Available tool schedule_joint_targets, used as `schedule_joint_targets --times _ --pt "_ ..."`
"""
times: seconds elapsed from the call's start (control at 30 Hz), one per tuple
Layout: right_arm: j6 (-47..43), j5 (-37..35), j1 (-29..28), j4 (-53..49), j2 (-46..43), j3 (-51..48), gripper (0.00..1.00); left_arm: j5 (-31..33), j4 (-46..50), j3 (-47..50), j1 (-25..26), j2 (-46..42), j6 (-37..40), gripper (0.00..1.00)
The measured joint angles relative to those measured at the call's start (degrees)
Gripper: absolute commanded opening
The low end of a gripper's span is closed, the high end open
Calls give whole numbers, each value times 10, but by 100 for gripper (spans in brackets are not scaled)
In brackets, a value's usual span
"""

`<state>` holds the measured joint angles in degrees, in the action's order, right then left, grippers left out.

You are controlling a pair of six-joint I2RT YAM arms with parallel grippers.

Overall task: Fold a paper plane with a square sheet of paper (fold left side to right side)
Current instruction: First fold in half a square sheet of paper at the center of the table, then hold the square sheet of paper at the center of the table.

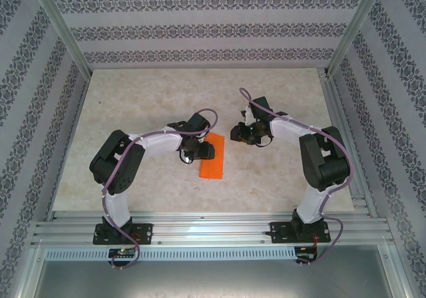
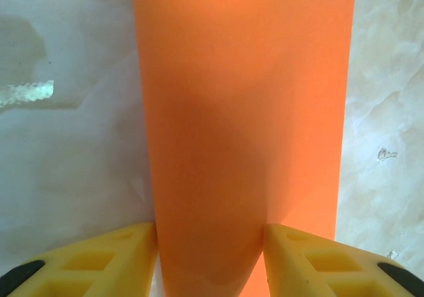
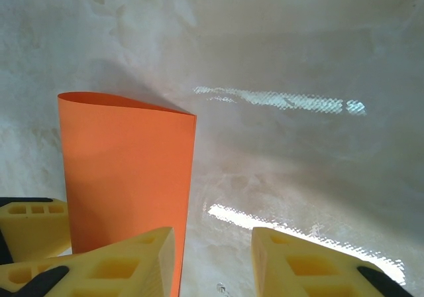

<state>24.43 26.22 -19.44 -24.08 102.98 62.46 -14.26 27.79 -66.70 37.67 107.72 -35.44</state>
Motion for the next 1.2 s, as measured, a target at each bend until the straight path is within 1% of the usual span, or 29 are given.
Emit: schedule_joint_targets --times 0.43,0.67,0.87,0.97,1.2 --pt "15 7 -8 15 -1 -7 35 0 3 -4 0 4 0 47" --pt "39 24 -24 33 -1 -12 24 0 3 -4 0 4 0 47" --pt "72 44 -48 69 -1 -27 10 0 3 -4 0 4 0 47" --pt "85 50 -60 81 3 -29 7 0 3 -4 0 4 0 47" --pt "98 54 -75 93 26 -30 6 0 3 -4 0 4 0 47"
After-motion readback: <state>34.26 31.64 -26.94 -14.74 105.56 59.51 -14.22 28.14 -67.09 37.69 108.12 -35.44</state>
